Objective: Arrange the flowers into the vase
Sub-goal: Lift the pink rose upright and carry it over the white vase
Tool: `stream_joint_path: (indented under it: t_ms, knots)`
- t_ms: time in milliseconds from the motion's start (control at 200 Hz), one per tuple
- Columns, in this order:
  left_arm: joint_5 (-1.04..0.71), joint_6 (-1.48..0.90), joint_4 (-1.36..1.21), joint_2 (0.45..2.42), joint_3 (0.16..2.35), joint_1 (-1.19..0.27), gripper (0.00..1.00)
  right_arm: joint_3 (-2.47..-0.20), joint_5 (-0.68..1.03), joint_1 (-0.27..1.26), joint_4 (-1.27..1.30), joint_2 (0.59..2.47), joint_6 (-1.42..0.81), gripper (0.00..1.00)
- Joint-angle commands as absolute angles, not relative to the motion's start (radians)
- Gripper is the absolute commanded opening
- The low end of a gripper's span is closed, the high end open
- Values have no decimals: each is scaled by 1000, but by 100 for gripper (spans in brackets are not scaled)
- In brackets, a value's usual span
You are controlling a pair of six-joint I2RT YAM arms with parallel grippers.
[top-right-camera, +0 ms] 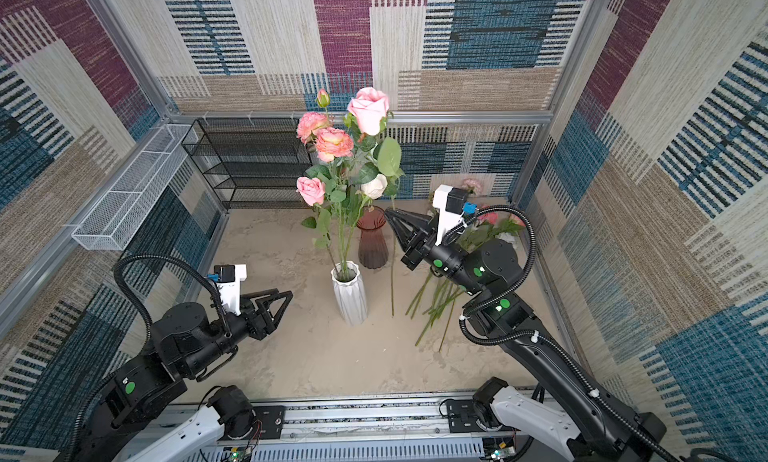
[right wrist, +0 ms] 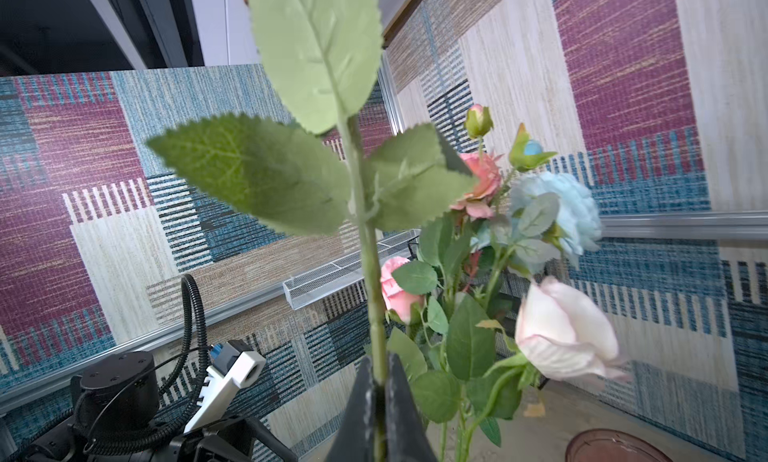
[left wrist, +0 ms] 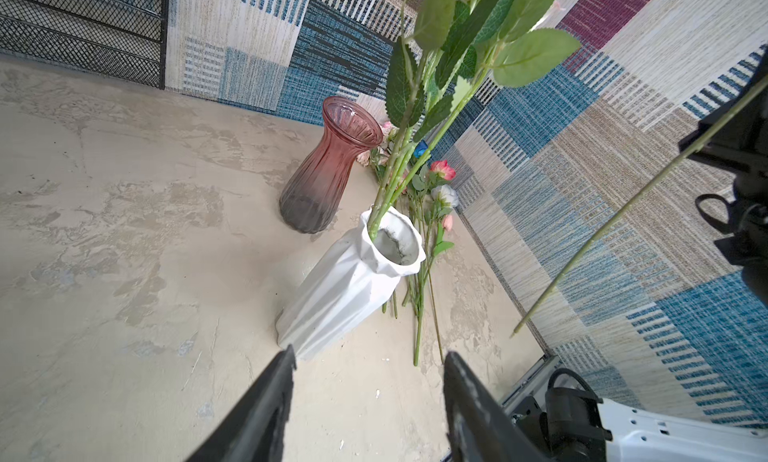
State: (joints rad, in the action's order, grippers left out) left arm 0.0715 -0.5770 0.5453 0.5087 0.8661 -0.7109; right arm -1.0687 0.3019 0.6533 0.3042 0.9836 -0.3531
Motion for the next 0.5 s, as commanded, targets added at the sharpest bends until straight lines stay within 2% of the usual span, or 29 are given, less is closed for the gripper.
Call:
stream_joint_path:
  t_ms: [0, 215, 496]
  knots:
    - [69, -613, 518, 510, 874, -711, 59, -1119, 254, 708, 464, 1045, -265, 0]
    - [69, -624, 521, 503, 873, -711, 58, -1131, 221, 747, 732, 1169, -239, 0]
    - [68, -629, 526, 502, 864, -711, 58, -1170, 207, 748, 828, 1282, -238, 0]
